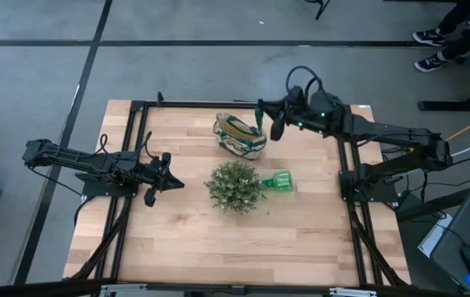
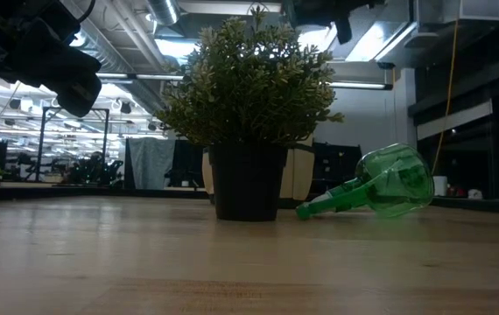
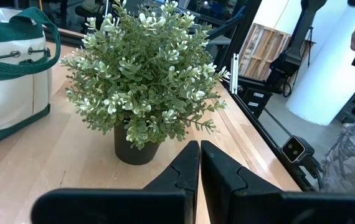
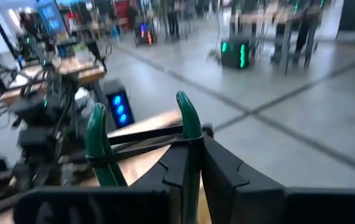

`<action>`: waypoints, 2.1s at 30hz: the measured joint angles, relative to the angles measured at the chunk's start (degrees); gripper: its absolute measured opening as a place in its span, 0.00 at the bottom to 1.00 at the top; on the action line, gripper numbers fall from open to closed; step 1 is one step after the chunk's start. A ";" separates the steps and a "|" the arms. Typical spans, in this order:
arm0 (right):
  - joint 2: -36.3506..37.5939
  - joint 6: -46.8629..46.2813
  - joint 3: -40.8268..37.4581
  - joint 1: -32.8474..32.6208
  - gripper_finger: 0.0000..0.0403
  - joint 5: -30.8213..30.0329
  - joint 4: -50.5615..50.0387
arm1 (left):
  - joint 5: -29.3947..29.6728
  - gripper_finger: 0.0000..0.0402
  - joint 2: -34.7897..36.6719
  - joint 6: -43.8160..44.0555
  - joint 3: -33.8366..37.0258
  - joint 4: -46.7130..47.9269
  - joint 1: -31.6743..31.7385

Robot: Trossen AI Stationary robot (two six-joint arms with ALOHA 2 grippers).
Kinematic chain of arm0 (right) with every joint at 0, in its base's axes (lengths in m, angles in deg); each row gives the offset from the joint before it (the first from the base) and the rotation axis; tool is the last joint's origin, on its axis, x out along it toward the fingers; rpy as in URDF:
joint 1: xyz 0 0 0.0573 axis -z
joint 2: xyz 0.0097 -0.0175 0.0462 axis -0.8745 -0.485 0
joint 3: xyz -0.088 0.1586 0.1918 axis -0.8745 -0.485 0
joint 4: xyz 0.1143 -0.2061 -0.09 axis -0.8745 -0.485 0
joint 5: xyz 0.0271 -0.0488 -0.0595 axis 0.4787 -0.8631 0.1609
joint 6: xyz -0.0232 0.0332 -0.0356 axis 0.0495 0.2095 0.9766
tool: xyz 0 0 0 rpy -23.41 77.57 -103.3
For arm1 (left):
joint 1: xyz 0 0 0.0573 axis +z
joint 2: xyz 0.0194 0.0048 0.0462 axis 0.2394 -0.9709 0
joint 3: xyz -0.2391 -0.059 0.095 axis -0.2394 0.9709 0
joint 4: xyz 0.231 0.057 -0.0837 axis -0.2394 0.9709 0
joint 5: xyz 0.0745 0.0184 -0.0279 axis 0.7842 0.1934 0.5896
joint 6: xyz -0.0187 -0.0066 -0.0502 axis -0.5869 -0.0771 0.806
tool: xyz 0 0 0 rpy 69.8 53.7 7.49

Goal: Pick & Place Garden tools in Gardening bag
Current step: Put the green fruit pruner into the green gardening bag, then put the green spray bottle into the green gardening bag

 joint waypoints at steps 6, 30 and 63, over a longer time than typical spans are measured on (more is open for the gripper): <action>-1.89 5.21 0.04 2.59 0.09 0.02 8.97 | -0.02 0.02 0.00 0.00 0.00 0.02 0.01; -16.89 5.60 0.02 4.82 0.09 4.67 6.05 | 0.00 0.02 0.02 0.00 0.00 0.02 0.02; -17.31 2.36 0.00 4.69 0.21 7.10 -1.08 | 0.00 0.03 0.02 0.00 0.00 0.02 0.00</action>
